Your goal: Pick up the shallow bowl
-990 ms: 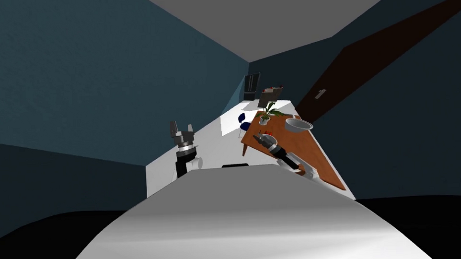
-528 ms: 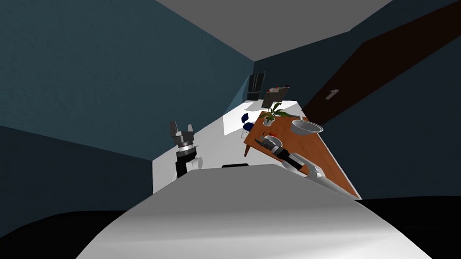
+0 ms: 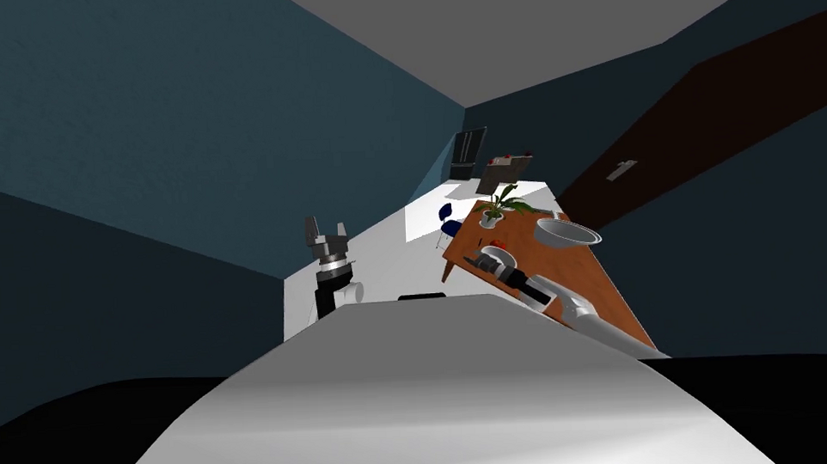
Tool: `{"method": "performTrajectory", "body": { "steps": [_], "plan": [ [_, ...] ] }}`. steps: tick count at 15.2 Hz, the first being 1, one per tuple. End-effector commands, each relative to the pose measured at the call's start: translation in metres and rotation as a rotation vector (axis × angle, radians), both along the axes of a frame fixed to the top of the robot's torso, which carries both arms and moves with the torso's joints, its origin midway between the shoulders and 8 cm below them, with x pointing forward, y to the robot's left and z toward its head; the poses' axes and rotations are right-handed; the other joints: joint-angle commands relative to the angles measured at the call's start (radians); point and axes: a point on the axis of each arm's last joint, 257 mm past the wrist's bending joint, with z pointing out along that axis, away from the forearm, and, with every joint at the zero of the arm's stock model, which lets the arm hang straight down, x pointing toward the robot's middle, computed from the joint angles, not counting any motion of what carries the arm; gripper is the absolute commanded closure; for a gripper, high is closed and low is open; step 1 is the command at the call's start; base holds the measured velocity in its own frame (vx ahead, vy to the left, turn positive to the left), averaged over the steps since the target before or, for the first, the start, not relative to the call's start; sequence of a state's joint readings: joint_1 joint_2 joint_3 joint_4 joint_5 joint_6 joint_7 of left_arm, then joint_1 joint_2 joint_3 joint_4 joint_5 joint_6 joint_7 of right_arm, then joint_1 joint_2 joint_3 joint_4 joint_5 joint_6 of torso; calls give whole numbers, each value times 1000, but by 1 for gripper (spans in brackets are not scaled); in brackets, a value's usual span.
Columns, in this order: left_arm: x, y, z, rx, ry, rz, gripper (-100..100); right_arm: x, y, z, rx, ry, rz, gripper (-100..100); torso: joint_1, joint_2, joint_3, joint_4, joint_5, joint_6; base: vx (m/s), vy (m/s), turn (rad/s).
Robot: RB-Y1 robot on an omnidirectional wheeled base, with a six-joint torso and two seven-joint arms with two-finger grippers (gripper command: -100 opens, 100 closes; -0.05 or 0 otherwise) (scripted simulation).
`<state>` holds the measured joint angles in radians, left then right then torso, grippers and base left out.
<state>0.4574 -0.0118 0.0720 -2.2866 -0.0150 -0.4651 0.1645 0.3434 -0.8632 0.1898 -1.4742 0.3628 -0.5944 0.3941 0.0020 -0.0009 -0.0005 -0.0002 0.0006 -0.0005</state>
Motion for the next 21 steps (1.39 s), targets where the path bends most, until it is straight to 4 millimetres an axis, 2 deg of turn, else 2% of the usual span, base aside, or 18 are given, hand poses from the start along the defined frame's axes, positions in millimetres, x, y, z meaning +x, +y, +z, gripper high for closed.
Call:
{"method": "performTrajectory", "body": {
  "steps": [1,2,4,5,7,8,11,12,16,19,20,21],
  "plan": [
    [0,0,0,0,0,0,0,-7,-19,-17,-64,34,-4,-100,0,0,0,0,0,0,17,31,153],
    [0,0,0,0,0,0,0,-12,-29,-26,-134,50,22,-100,0,0,0,0,0,0,27,39,185],
    [0,0,0,0,0,0,0,-16,-41,-35,-145,72,0,-100,0,-1,0,0,0,0,27,27,101],
    [0,0,0,0,0,0,0,-24,-59,-48,-220,102,15,-100,0,0,0,0,0,1,23,23,112],
    [0,0,0,0,0,0,0,-26,-64,-52,-225,111,5,-100,0,0,0,0,0,0,19,19,89],
    [0,0,0,0,0,0,0,-33,-77,-61,-293,133,29,-100,-1,0,0,0,0,1,21,21,122],
    [0,0,0,0,0,0,0,-37,-88,-67,-303,152,11,-100,-1,0,0,0,0,1,17,12,74],
    [0,0,0,0,0,0,0,-47,-104,-77,-372,180,31,-100,-1,1,0,0,0,1,16,12,104],
    [0,0,0,0,0,0,0,-74,-145,-101,-511,257,57,-100,-1,0,0,0,0,0,30,13,169],
    [0,0,0,0,0,0,0,-80,-157,-105,-522,278,39,-100,-2,-1,0,0,0,1,25,3,51],
    [0,0,0,0,0,0,0,-93,-173,-113,-583,310,61,-100,-2,0,0,0,0,1,16,9,118],
    [0,0,0,0,0,0,0,-97,-180,-115,-589,322,51,-100,-1,0,0,0,0,0,20,8,154]
  ]
}}
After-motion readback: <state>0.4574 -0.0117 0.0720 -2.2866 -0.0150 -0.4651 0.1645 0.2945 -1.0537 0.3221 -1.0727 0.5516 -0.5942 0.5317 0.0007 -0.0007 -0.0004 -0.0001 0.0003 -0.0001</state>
